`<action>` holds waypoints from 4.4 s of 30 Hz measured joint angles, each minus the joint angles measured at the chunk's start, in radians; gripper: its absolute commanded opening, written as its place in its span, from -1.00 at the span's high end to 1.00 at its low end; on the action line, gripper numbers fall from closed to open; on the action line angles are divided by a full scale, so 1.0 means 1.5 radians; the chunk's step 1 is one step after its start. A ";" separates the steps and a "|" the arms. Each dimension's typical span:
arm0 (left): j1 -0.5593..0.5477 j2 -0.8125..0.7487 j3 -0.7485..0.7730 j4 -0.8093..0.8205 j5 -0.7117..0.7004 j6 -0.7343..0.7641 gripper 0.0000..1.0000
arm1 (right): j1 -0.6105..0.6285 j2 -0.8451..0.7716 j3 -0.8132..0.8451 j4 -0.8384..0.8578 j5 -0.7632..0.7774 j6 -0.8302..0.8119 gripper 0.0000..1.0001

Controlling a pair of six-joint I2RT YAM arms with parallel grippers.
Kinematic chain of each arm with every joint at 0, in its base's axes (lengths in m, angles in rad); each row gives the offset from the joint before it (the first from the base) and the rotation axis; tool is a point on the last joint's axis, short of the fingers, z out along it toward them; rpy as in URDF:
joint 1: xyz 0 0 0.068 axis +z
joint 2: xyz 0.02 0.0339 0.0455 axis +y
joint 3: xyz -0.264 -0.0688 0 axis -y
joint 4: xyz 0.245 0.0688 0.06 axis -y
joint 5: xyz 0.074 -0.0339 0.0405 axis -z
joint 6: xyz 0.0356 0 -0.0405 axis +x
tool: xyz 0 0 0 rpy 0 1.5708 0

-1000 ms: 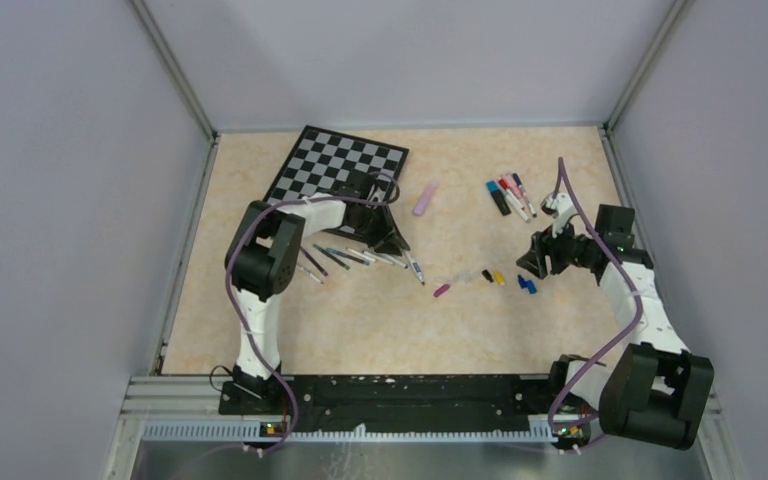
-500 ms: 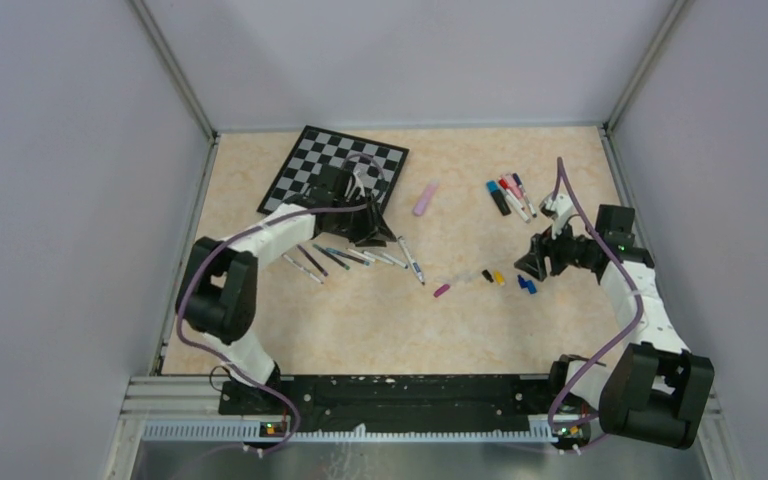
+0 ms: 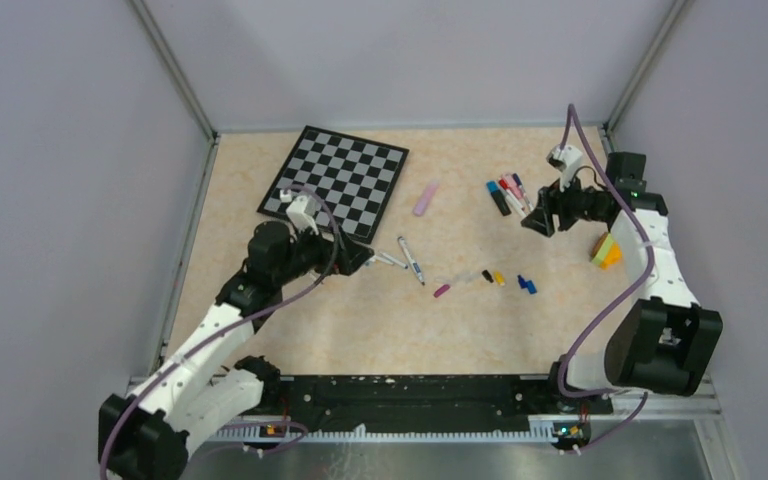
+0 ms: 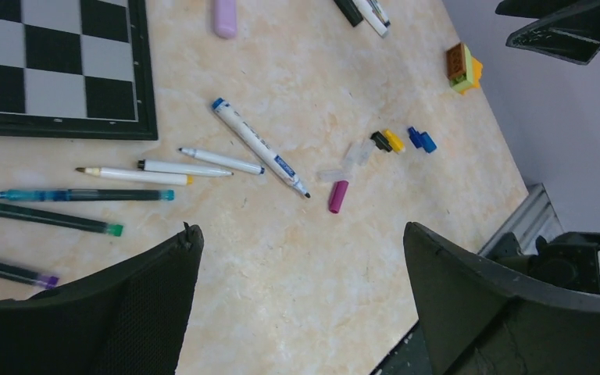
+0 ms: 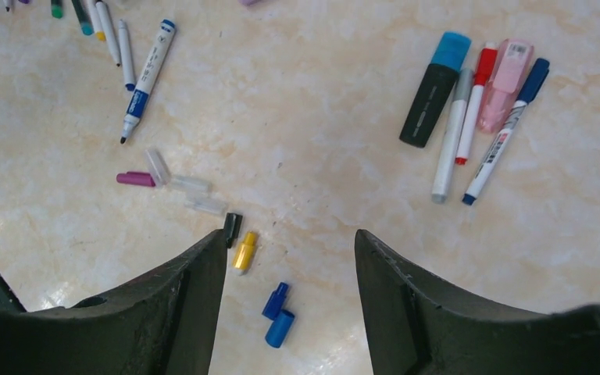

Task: Open the pen caps
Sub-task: Pick up the pen from the center of the board.

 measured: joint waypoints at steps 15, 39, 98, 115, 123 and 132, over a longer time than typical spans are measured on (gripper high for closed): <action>0.003 -0.232 -0.150 0.012 -0.115 -0.004 -0.97 | 0.081 0.201 0.251 -0.048 0.108 0.048 -0.20; 0.003 -0.272 -0.204 0.053 -0.108 -0.071 -0.97 | 0.450 0.552 0.537 0.050 0.521 0.529 -0.44; 0.003 -0.241 -0.225 0.095 -0.036 -0.159 -0.97 | 0.466 0.603 0.452 0.099 0.533 0.302 1.00; -0.012 -0.118 -0.253 0.333 0.030 -0.319 -0.96 | 0.406 0.124 0.094 0.147 0.176 0.204 1.00; -0.158 0.004 -0.166 0.382 -0.075 -0.333 -0.97 | 0.379 -0.037 -0.051 0.180 0.024 0.205 1.00; -0.273 0.154 -0.047 0.396 -0.236 -0.328 -0.75 | 0.361 -0.093 -0.101 0.217 -0.033 0.212 1.00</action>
